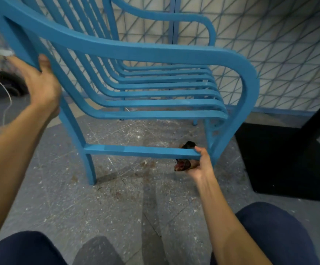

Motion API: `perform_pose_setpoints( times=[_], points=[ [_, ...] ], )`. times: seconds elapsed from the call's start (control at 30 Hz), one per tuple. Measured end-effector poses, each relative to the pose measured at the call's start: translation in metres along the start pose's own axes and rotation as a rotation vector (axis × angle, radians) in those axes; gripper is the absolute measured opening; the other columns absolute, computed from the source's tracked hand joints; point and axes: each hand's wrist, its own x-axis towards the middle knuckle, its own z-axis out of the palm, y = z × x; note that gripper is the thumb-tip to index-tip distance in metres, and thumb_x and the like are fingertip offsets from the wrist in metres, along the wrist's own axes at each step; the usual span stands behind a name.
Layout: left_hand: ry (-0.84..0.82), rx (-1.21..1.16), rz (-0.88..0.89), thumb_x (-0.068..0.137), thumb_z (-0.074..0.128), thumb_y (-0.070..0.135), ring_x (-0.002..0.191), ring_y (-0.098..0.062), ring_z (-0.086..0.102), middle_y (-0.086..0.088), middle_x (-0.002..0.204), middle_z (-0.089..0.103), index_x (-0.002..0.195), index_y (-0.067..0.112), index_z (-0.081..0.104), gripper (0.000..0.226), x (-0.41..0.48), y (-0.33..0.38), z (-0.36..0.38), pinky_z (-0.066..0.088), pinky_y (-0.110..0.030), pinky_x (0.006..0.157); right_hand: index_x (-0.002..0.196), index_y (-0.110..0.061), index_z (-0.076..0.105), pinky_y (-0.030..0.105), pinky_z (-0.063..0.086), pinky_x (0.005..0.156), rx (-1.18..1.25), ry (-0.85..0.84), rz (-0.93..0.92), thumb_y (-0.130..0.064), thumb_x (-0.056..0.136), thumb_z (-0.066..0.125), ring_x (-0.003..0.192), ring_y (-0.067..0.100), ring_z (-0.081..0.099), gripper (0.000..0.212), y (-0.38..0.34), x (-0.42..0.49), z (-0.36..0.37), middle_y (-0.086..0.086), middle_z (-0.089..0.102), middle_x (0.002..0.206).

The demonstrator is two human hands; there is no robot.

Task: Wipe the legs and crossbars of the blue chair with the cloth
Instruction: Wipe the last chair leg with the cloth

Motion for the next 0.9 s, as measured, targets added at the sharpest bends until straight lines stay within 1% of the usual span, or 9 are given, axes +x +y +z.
perform_pose_setpoints(
  times=[0.1, 0.23, 0.33, 0.47, 0.53, 0.63, 0.7, 0.77, 0.9],
  points=[
    [-0.167, -0.050, 0.063, 0.099, 0.039, 0.038, 0.142, -0.021, 0.024, -0.017, 0.155, 0.019, 0.145, -0.007, 0.001, 0.075, -0.038, 0.035, 0.006, 0.018, -0.015, 0.113, 0.130, -0.005, 0.053, 0.053, 0.051, 0.089, -0.014, 0.055, -0.031, -0.014, 0.071, 0.069, 0.110, 0.031, 0.062, 0.062, -0.011, 0.003, -0.006, 0.014, 0.062, 0.121],
    [-0.189, -0.089, 0.023, 0.099, 0.038, 0.039, 0.143, -0.024, 0.022, -0.017, 0.156, 0.016, 0.146, -0.006, -0.004, 0.078, -0.048, 0.049, 0.007, 0.019, -0.026, 0.116, 0.124, -0.006, 0.057, 0.053, 0.054, 0.083, 0.007, 0.050, -0.052, -0.018, 0.056, 0.077, 0.111, 0.033, 0.063, 0.072, -0.018, 0.008, -0.009, 0.015, 0.062, 0.126],
    [-0.193, -0.011, 0.032, 0.099, 0.040, 0.036, 0.138, -0.018, 0.030, -0.011, 0.154, 0.022, 0.148, -0.001, 0.001, 0.073, -0.056, 0.060, 0.001, 0.023, -0.018, 0.111, 0.112, -0.004, 0.060, 0.058, 0.052, 0.087, -0.025, 0.029, -0.094, -0.017, 0.066, 0.081, 0.108, 0.036, 0.064, 0.052, -0.011, 0.003, -0.011, 0.016, 0.066, 0.117],
    [-0.230, 0.317, -0.197, 0.093, 0.048, 0.036, 0.139, -0.037, 0.019, -0.021, 0.151, 0.013, 0.144, 0.007, 0.020, 0.065, -0.094, 0.048, -0.008, 0.020, -0.036, 0.111, 0.114, -0.011, 0.060, 0.050, 0.055, 0.085, -0.240, -0.066, 0.035, -0.045, 0.060, 0.084, 0.093, 0.026, 0.066, 0.068, 0.008, -0.011, -0.017, 0.011, 0.067, 0.101],
    [-0.307, 0.405, -0.351, 0.089, 0.054, 0.035, 0.140, -0.040, 0.013, -0.023, 0.153, 0.004, 0.142, 0.010, 0.023, 0.066, -0.132, 0.021, -0.015, 0.017, -0.045, 0.113, 0.118, -0.011, 0.058, 0.046, 0.056, 0.078, -0.320, -0.133, 0.137, -0.049, 0.058, 0.082, 0.098, 0.031, 0.066, 0.075, 0.018, -0.014, -0.020, 0.016, 0.066, 0.109],
    [-0.428, 0.390, -0.464, 0.086, 0.061, 0.025, 0.123, -0.036, 0.038, -0.019, 0.142, 0.024, 0.143, 0.017, 0.024, 0.068, -0.182, -0.022, -0.029, 0.036, -0.048, 0.106, 0.123, -0.006, 0.054, 0.043, 0.058, 0.065, -0.426, -0.153, 0.176, -0.035, 0.075, 0.078, 0.108, 0.039, 0.064, 0.061, 0.030, -0.014, -0.018, 0.025, 0.063, 0.120],
    [-0.530, 0.359, -0.553, 0.089, 0.059, 0.019, 0.105, -0.029, 0.052, -0.019, 0.129, 0.044, 0.134, 0.013, 0.037, 0.051, -0.206, -0.043, -0.041, 0.047, -0.043, 0.090, 0.125, -0.006, 0.049, 0.049, 0.058, 0.061, -0.453, -0.138, 0.209, -0.020, 0.087, 0.069, 0.096, 0.041, 0.068, 0.045, 0.040, -0.011, -0.017, 0.027, 0.060, 0.120],
    [-0.781, 0.346, -0.608, 0.093, 0.056, 0.018, 0.091, -0.024, 0.058, -0.017, 0.114, 0.058, 0.118, 0.011, 0.053, 0.025, -0.229, -0.057, -0.056, 0.047, -0.034, 0.072, 0.133, -0.008, 0.041, 0.056, 0.057, 0.065, -0.473, -0.112, 0.236, -0.009, 0.087, 0.064, 0.092, 0.044, 0.068, 0.052, 0.049, -0.009, -0.017, 0.029, 0.058, 0.122],
    [-1.041, 0.286, -0.779, 0.094, 0.053, 0.038, 0.099, -0.018, 0.061, -0.002, 0.114, 0.063, 0.111, 0.019, 0.060, 0.027, -0.251, -0.065, -0.066, 0.050, -0.037, 0.084, 0.127, -0.005, 0.053, 0.041, 0.055, 0.081, -0.641, -0.169, 0.262, -0.021, 0.086, 0.051, 0.107, 0.032, 0.062, 0.044, 0.061, -0.015, -0.005, 0.017, 0.064, 0.119]
  ],
)
